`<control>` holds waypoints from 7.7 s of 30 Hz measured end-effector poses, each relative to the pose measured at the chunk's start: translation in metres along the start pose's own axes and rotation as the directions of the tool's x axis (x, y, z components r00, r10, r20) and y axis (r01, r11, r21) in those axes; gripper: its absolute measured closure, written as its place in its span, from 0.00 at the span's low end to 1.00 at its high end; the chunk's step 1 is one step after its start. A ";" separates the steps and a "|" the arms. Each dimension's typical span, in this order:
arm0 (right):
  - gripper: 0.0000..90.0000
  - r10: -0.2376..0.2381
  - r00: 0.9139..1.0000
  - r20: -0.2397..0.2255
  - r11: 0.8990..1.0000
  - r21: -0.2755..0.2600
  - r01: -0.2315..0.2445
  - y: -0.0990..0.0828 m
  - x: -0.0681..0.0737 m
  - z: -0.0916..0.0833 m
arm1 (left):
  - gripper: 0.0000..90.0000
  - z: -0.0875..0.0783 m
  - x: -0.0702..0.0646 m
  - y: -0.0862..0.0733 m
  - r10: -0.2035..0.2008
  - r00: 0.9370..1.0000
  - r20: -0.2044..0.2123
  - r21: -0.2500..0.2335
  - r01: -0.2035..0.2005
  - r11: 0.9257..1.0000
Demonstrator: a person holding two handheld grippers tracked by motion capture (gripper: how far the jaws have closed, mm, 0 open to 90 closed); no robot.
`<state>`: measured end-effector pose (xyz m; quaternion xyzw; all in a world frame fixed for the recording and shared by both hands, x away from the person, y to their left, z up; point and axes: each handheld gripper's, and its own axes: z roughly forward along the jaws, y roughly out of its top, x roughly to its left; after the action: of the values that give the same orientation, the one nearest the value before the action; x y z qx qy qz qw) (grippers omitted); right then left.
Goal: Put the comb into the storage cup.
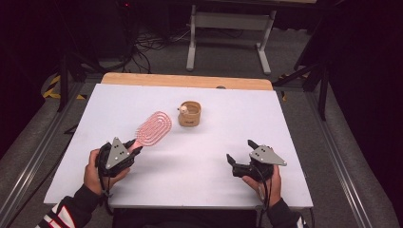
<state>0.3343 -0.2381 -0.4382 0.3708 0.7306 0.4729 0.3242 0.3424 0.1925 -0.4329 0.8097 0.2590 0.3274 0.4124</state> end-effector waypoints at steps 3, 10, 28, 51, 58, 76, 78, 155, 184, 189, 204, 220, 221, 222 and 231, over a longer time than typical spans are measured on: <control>0.11 0.003 1.000 -0.004 1.000 -0.008 -0.003 0.004 0.002 0.001 | 0.77 0.003 -0.003 0.002 -0.007 1.000 0.002 -0.025 0.007 1.000; 0.11 0.022 0.999 -0.045 0.998 -0.061 -0.024 0.026 0.012 0.012 | 0.77 0.016 -0.011 0.009 -0.029 0.999 0.027 -0.071 0.031 0.997; 0.08 0.095 0.975 -0.199 0.981 -0.146 -0.125 0.063 0.046 0.039 | 0.77 0.045 -0.038 0.026 -0.040 0.996 0.082 -0.111 0.050 0.993; 0.10 0.161 0.942 -0.294 0.983 -0.036 -0.180 0.064 0.075 0.067 | 0.77 0.057 -0.068 0.032 -0.014 0.989 0.148 -0.161 0.038 0.986; 0.23 0.186 0.926 -0.329 0.978 -0.028 -0.206 0.063 0.077 0.071 | 0.77 0.059 -0.070 0.031 0.006 0.987 0.162 -0.155 0.019 0.988; 0.64 0.202 0.896 -0.394 0.954 -0.127 -0.271 0.057 0.077 0.052 | 0.77 0.060 -0.077 0.028 0.054 0.988 0.145 -0.147 -0.032 0.989; 0.64 0.202 0.896 -0.396 0.953 -0.129 -0.272 0.056 0.077 0.051 | 0.77 0.060 -0.076 0.028 0.058 0.988 0.144 -0.147 -0.036 0.989; 0.71 0.044 0.974 -0.222 0.936 -0.330 -0.118 0.076 0.032 -0.007 | 0.11 0.005 0.007 -0.021 -0.001 0.977 0.212 -0.144 0.032 0.989; 0.71 0.022 0.987 -0.159 0.908 -0.410 -0.086 0.099 0.018 -0.014 | 0.08 -0.011 0.016 -0.047 -0.089 0.976 0.196 -0.123 0.115 0.986; 0.71 0.019 0.989 -0.150 0.900 -0.429 -0.082 0.109 0.014 -0.013 | 0.06 -0.010 0.016 -0.047 -0.088 0.978 0.191 -0.123 0.112 0.986; 0.71 0.005 0.994 -0.106 0.888 -0.457 -0.053 0.141 0.008 0.004 | 0.06 -0.007 0.014 -0.047 -0.076 0.979 0.191 -0.116 0.100 0.988; 0.71 -0.028 0.998 -0.063 0.888 -0.460 -0.004 0.166 0.020 0.041 | 0.06 -0.007 0.013 -0.047 -0.079 0.977 0.199 -0.122 0.104 0.987; 0.71 -0.032 0.998 -0.057 0.891 -0.455 0.003 0.167 0.021 0.045 | 0.06 -0.007 0.013 -0.047 -0.077 0.977 0.200 -0.123 0.103 0.987; 0.71 -0.035 0.998 -0.053 0.893 -0.450 0.008 0.168 0.022 0.048 | 0.06 -0.006 0.012 -0.047 -0.075 0.977 0.199 -0.122 0.100 0.987; 0.71 -0.025 0.999 -0.039 0.903 -0.430 0.006 0.168 0.029 0.070 | 0.06 -0.006 0.013 -0.047 -0.072 0.976 0.204 -0.122 0.098 0.988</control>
<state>0.4164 -0.1357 -0.3091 0.2741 0.6184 0.6274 0.3858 0.3390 0.2291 -0.4651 0.7977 0.2289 0.2432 0.5021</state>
